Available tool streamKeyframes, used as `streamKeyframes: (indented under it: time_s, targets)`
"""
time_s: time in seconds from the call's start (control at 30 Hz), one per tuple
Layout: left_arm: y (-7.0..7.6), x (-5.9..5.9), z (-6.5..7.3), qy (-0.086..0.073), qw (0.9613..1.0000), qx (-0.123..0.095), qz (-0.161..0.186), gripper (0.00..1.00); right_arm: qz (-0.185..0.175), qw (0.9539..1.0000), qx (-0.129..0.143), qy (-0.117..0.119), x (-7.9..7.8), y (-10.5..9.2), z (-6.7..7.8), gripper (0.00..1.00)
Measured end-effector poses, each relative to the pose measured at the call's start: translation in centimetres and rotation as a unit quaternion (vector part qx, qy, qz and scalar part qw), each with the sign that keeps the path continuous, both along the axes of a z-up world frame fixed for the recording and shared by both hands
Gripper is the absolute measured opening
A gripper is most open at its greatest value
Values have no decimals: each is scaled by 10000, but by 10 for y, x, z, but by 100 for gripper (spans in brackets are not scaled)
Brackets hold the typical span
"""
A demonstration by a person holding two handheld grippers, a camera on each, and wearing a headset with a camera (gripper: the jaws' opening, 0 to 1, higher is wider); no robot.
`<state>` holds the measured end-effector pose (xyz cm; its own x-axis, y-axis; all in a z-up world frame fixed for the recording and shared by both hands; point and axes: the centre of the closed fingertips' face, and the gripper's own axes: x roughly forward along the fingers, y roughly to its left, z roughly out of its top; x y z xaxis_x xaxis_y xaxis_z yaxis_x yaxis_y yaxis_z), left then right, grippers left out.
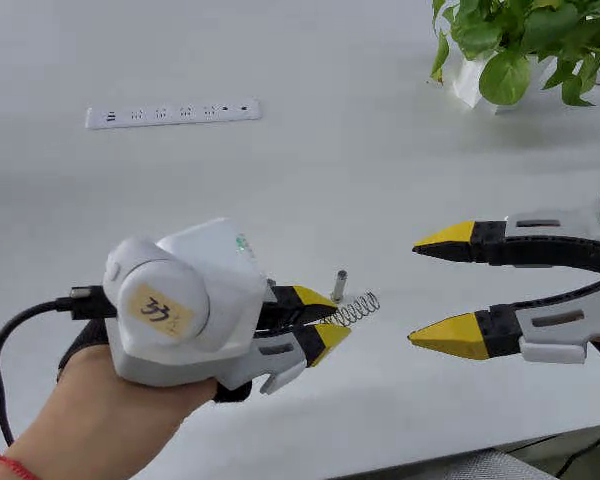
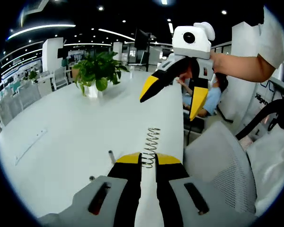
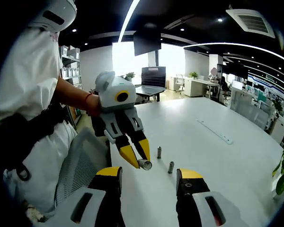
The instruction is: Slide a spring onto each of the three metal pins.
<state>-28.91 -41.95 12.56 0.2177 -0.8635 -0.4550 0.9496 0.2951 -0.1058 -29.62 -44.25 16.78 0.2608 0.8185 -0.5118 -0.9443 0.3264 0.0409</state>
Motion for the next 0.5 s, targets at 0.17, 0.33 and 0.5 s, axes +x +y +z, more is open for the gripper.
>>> streamKeyframes:
  time_s: [0.17, 0.33, 0.5]
  targets:
    - [4, -4, 9, -44, 9997, -210, 78, 7, 356, 9991, -196, 149, -3, 18, -1, 35]
    - [7, -8, 16, -36, 9990, -429, 128, 7, 590, 9977, -266, 194, -3, 31, 2, 29]
    - [11, -9, 21, 11, 9977, -629, 237, 7, 773, 9962, -314, 232, -4, 37, 1, 19]
